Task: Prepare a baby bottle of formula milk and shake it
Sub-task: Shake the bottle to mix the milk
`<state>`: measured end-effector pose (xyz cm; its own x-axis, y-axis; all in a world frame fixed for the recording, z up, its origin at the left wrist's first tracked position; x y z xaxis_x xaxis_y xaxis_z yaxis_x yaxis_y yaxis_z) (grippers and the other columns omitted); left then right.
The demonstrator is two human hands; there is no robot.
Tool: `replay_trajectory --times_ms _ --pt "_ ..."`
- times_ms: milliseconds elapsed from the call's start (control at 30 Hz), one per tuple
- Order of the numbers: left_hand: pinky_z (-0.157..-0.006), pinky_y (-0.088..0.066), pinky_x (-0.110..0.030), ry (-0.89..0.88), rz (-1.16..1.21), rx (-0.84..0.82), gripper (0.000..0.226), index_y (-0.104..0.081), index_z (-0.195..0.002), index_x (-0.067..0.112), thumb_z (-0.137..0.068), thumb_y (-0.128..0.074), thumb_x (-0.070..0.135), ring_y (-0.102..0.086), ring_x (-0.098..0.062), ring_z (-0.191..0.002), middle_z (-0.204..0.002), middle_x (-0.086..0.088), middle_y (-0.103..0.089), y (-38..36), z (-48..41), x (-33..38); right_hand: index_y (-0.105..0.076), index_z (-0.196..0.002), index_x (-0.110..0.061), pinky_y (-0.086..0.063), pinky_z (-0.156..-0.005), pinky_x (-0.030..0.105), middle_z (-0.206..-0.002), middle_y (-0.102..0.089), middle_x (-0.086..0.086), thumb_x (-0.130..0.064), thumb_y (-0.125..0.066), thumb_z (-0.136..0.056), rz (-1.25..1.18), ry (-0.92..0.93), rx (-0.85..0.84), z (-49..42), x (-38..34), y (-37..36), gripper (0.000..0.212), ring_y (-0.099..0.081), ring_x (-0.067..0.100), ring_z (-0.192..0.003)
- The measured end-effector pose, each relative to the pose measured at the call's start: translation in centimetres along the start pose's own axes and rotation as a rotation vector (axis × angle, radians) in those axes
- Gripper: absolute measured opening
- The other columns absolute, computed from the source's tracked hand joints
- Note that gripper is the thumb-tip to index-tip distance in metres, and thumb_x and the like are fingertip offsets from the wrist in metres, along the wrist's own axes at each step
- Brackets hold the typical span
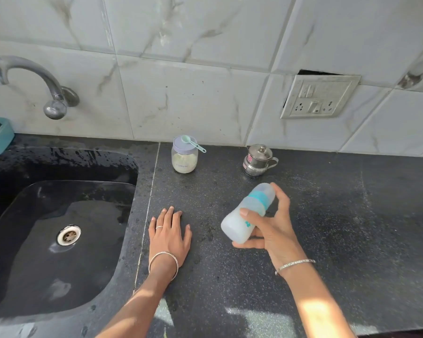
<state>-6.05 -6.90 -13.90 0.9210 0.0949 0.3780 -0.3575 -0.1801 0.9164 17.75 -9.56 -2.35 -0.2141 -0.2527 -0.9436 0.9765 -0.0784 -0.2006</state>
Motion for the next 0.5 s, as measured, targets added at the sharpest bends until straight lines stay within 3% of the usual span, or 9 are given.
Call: replay_trajectory --times_ms 100,267,400,500 --pt "-0.123 -0.019 -0.048 -0.003 -0.002 -0.006 0.045 -0.056 -0.136 0.018 -0.099 -0.05 0.043 -0.036 -0.028 -0.147 -0.152 -0.007 -0.049 0.0 0.0 0.0 -0.035 -0.138 -0.062 -0.064 -0.063 0.056 -0.123 -0.066 0.011 -0.01 -0.085 -0.085 -0.046 0.037 0.069 -0.1 -0.1 0.5 0.09 -0.079 0.039 -0.094" --pt "-0.123 -0.017 -0.048 0.001 0.008 -0.014 0.046 -0.055 -0.137 0.019 -0.099 -0.048 0.044 -0.034 -0.027 -0.148 -0.153 -0.006 -0.047 0.0 -0.1 0.1 -0.043 -0.13 -0.069 -0.063 -0.061 0.061 -0.109 -0.078 0.012 -0.02 -0.098 -0.066 0.063 -0.067 -0.127 0.5 1.2 -1.5 0.097 -0.078 0.043 -0.093" --pt "-0.123 -0.018 -0.048 0.001 0.008 -0.005 0.045 -0.056 -0.136 0.018 -0.099 -0.049 0.043 -0.036 -0.027 -0.147 -0.153 -0.007 -0.048 0.2 0.0 0.0 -0.036 -0.138 -0.062 -0.064 -0.063 0.057 -0.121 -0.068 0.011 -0.021 -0.092 -0.071 -0.086 0.005 0.056 0.0 1.0 -0.6 0.097 -0.079 0.041 -0.093" --pt "-0.123 -0.018 -0.048 0.0 0.009 -0.002 0.045 -0.057 -0.135 0.018 -0.098 -0.05 0.042 -0.037 -0.027 -0.147 -0.152 -0.007 -0.049 0.2 0.0 0.0 -0.037 -0.138 -0.063 -0.064 -0.063 0.058 -0.123 -0.068 0.015 -0.014 -0.09 -0.077 -0.03 -0.025 0.02 -0.1 1.1 -0.6 0.094 -0.079 0.041 -0.093"
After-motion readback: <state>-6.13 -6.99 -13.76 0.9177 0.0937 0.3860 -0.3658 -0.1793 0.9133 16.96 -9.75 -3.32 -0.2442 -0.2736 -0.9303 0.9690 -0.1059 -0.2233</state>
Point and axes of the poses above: each hand's wrist, its own z-axis away from the middle knuckle, its own y-axis out of the back of the hand, x = y × z, the point moved 9 cm from there along -z, towards the middle knuckle
